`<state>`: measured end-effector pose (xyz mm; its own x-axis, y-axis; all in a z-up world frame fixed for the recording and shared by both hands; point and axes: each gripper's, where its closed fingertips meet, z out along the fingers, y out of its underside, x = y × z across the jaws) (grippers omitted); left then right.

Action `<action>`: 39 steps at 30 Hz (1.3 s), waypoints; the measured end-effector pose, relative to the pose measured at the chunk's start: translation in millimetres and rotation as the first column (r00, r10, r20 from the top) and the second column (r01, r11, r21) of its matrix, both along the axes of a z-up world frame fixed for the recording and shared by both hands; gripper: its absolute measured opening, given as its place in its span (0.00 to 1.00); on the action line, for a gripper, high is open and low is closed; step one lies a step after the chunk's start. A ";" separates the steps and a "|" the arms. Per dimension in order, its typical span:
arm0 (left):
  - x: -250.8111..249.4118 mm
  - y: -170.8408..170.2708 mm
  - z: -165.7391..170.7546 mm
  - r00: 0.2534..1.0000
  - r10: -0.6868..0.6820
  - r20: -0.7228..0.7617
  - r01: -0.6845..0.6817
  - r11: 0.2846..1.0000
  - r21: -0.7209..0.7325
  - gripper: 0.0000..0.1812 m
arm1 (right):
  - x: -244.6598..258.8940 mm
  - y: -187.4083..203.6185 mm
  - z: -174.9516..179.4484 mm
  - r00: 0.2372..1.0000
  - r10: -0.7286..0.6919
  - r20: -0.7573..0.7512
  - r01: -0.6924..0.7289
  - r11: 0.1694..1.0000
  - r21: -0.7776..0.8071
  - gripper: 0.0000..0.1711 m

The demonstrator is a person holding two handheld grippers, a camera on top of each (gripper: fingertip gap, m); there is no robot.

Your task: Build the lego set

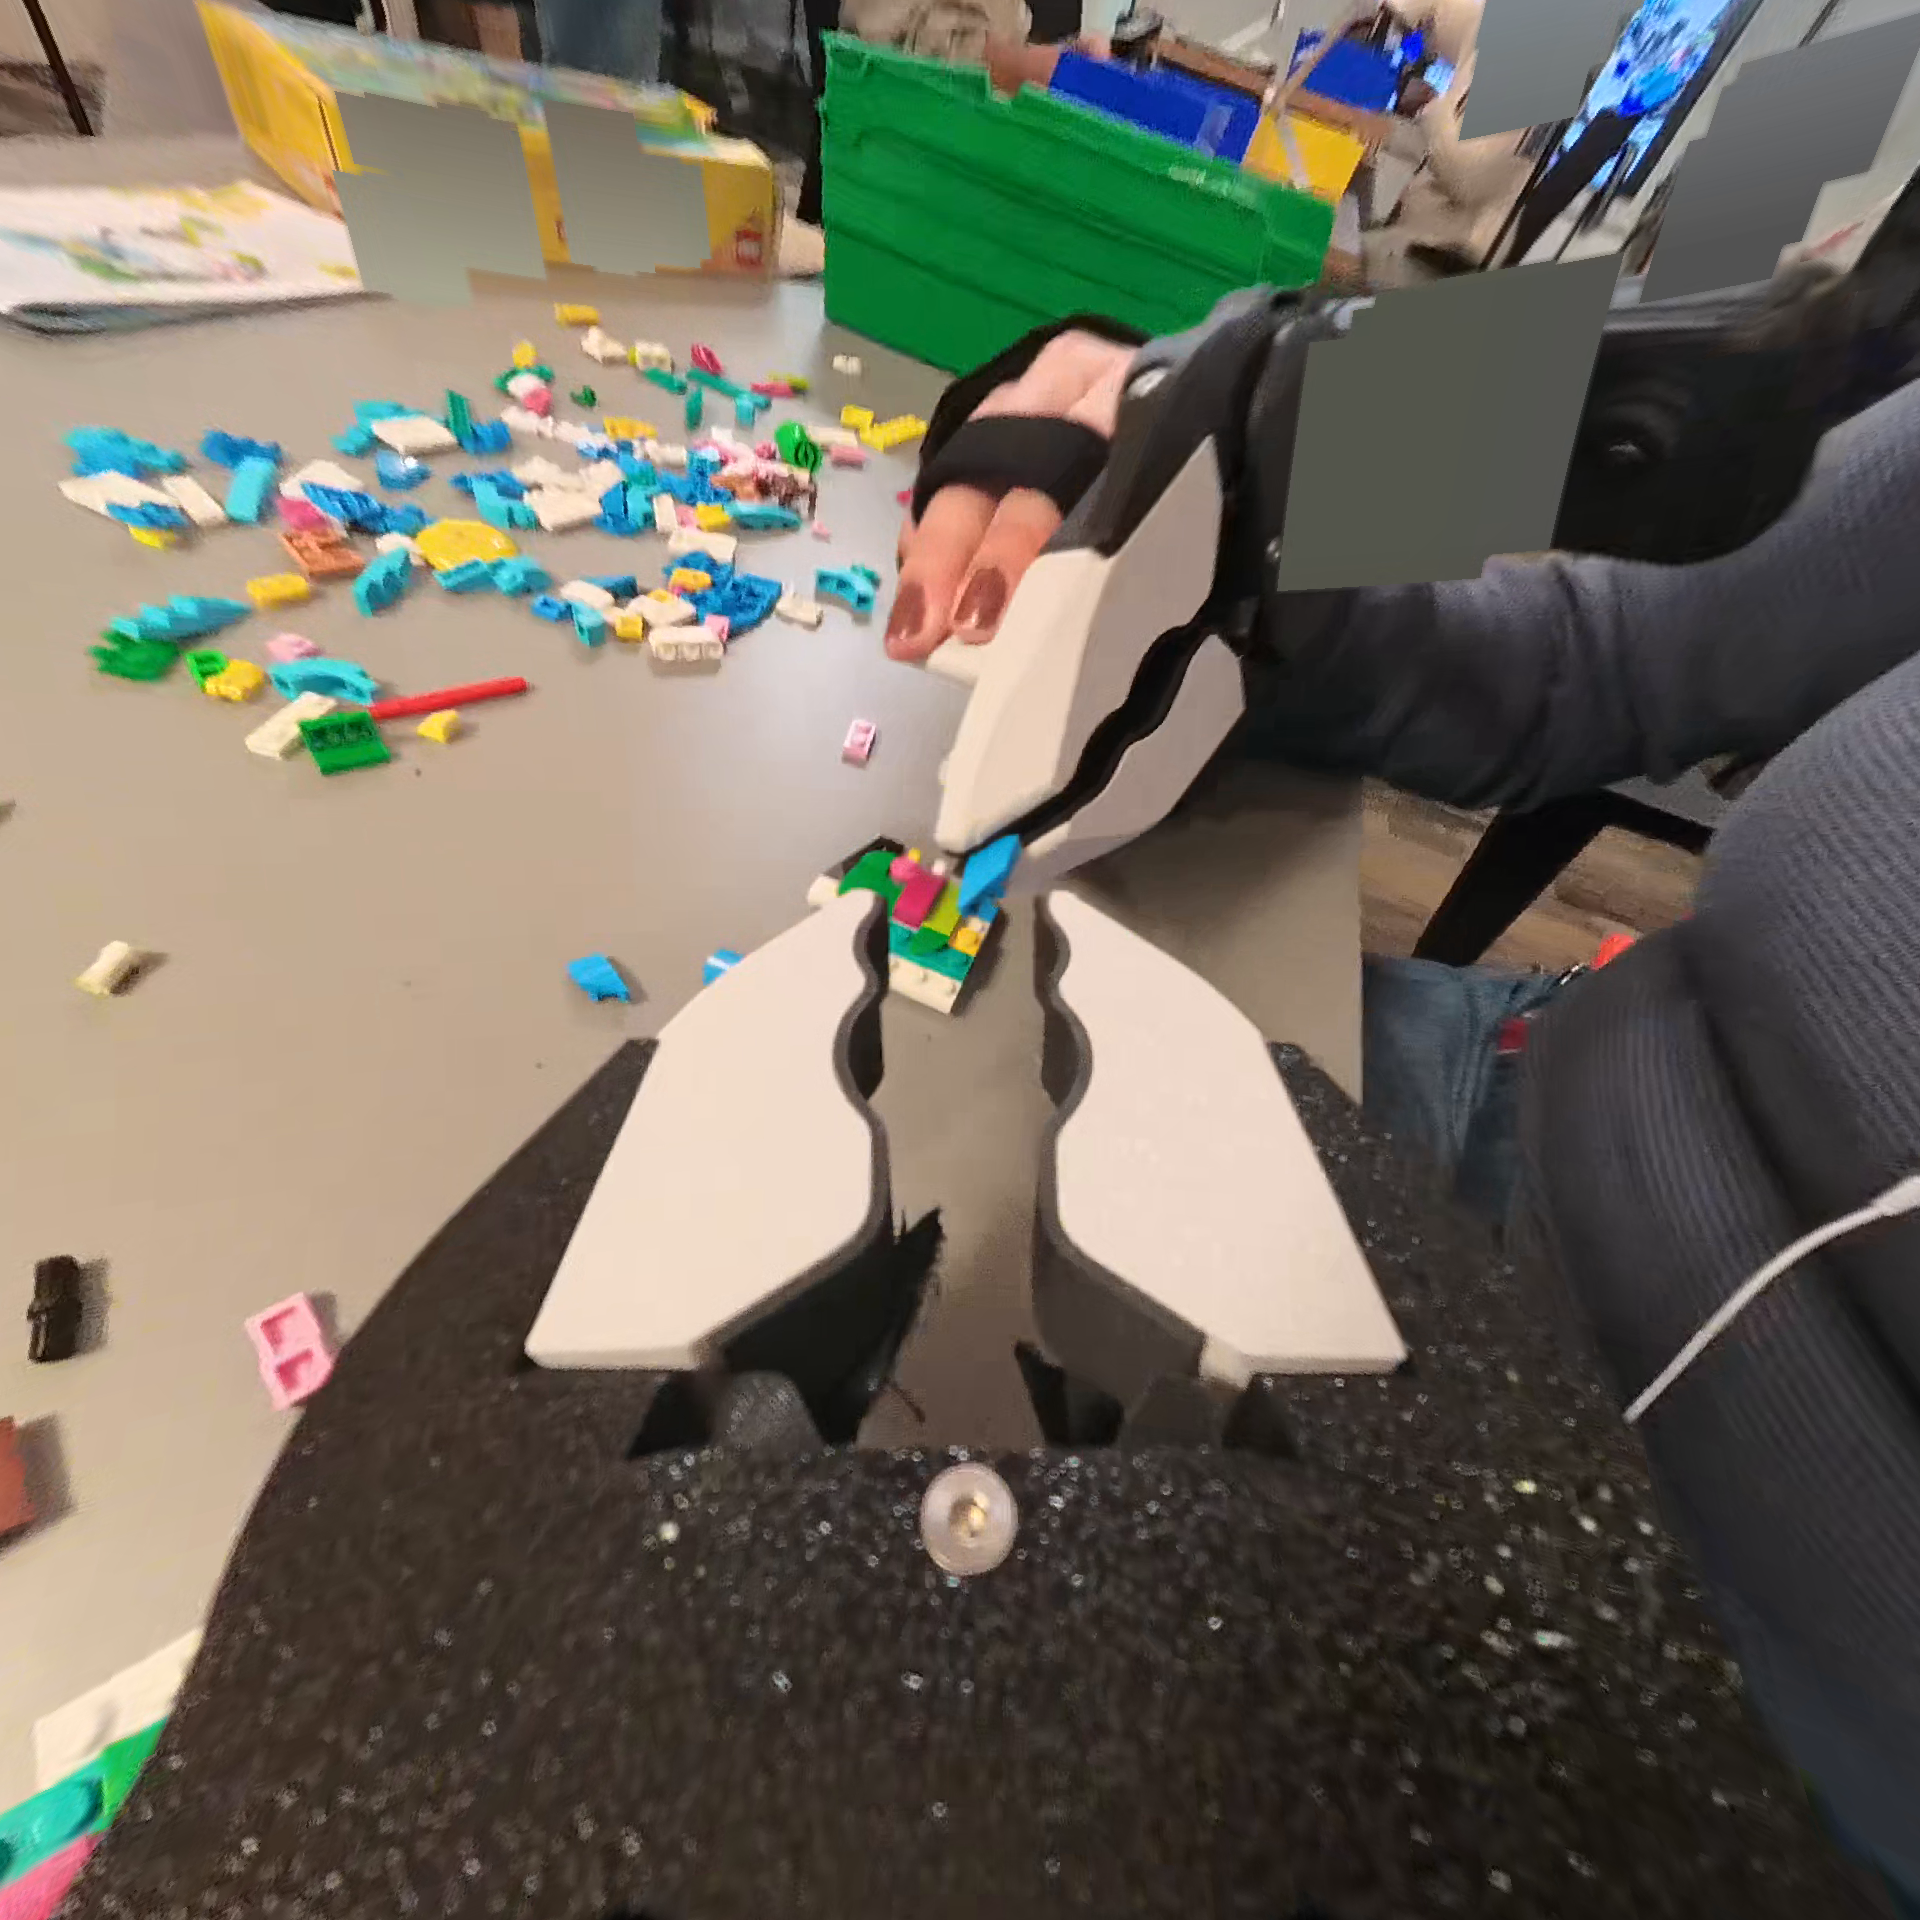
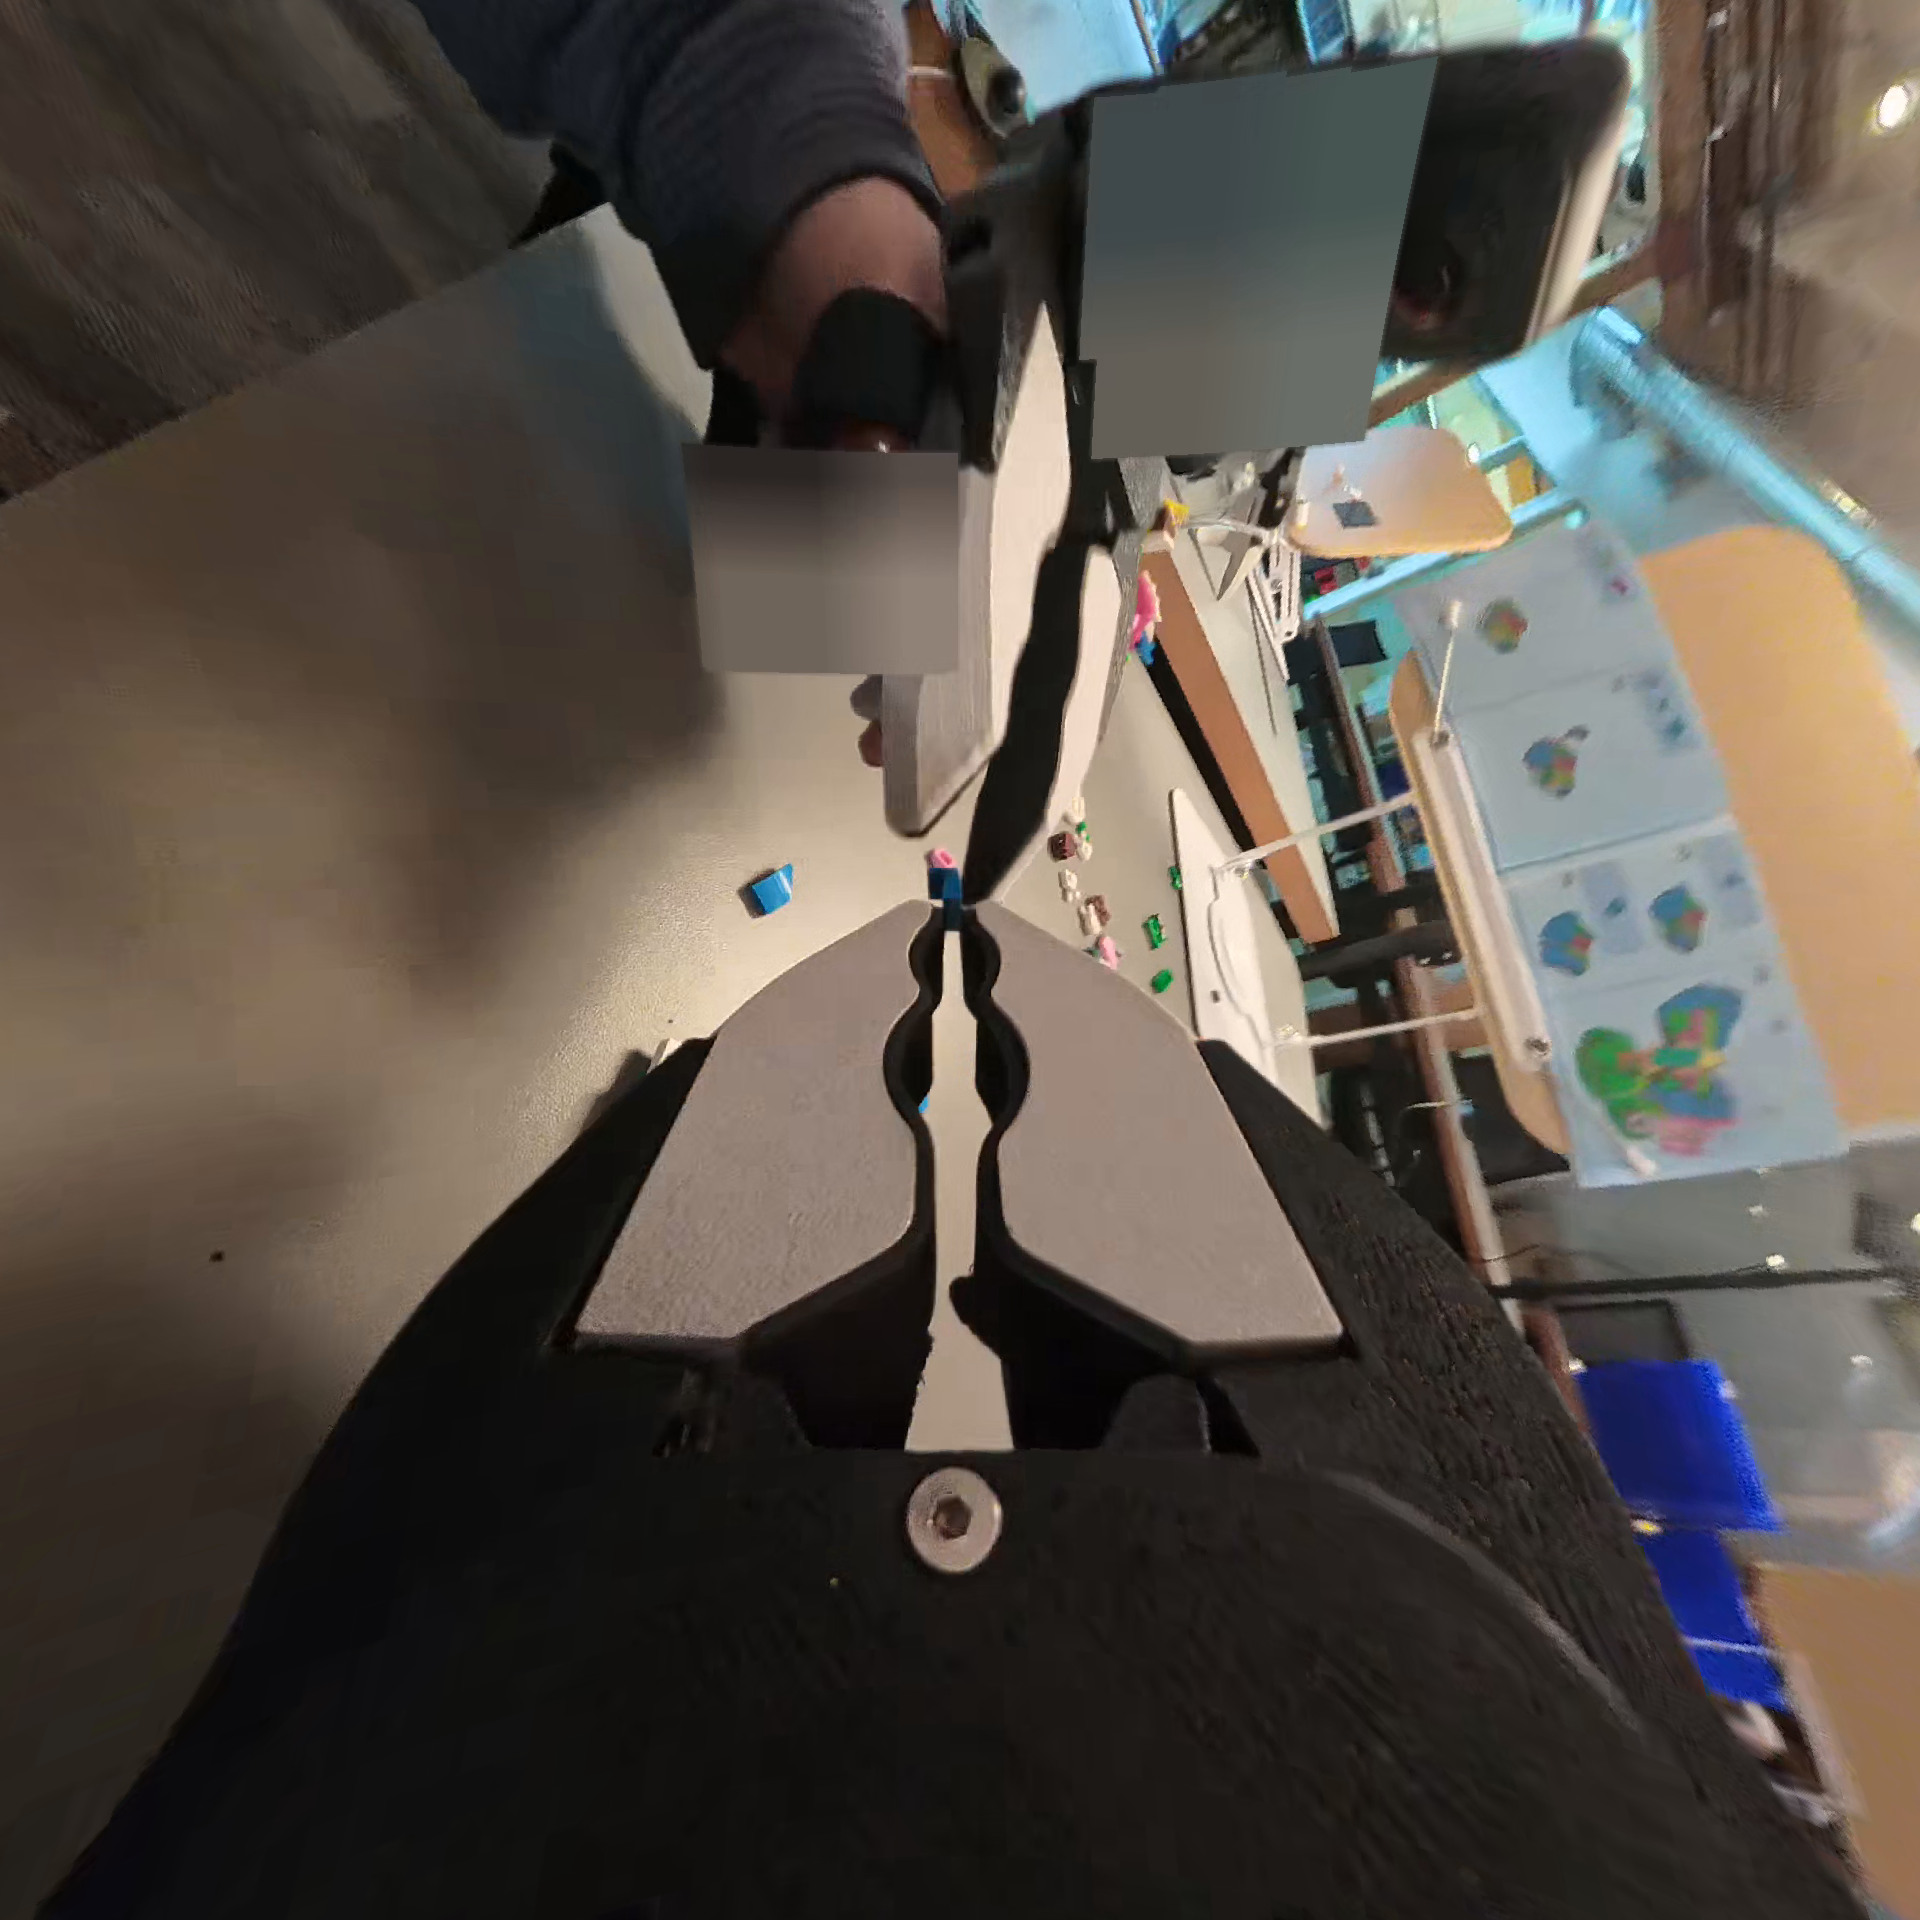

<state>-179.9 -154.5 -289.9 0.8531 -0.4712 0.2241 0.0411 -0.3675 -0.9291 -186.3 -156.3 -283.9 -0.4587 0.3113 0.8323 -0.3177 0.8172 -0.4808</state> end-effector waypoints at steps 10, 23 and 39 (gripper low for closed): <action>8.2 -5.7 5.0 0.990 -0.084 0.113 0.083 0.996 0.014 0.08 | 3.2 -11.3 1.9 0.997 0.029 -0.077 -0.022 0.996 0.091 0.01; -10.2 -3.2 -16.8 0.963 0.006 -0.271 -0.007 1.000 -0.001 0.04 | 11.5 22.9 -27.6 0.773 0.001 0.635 0.267 0.907 -0.327 0.25; -3.2 4.3 -29.3 0.852 0.010 -0.524 0.005 1.000 0.027 0.04 | 19.8 42.6 -65.6 0.491 -0.179 0.852 0.538 0.832 -0.136 0.38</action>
<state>-183.0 -150.3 -319.2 0.8416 -0.4684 -0.2688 -0.4535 -0.3428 -0.8227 -166.4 -113.8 -349.6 -0.6275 0.7785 -0.0130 0.6130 0.4838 -0.6246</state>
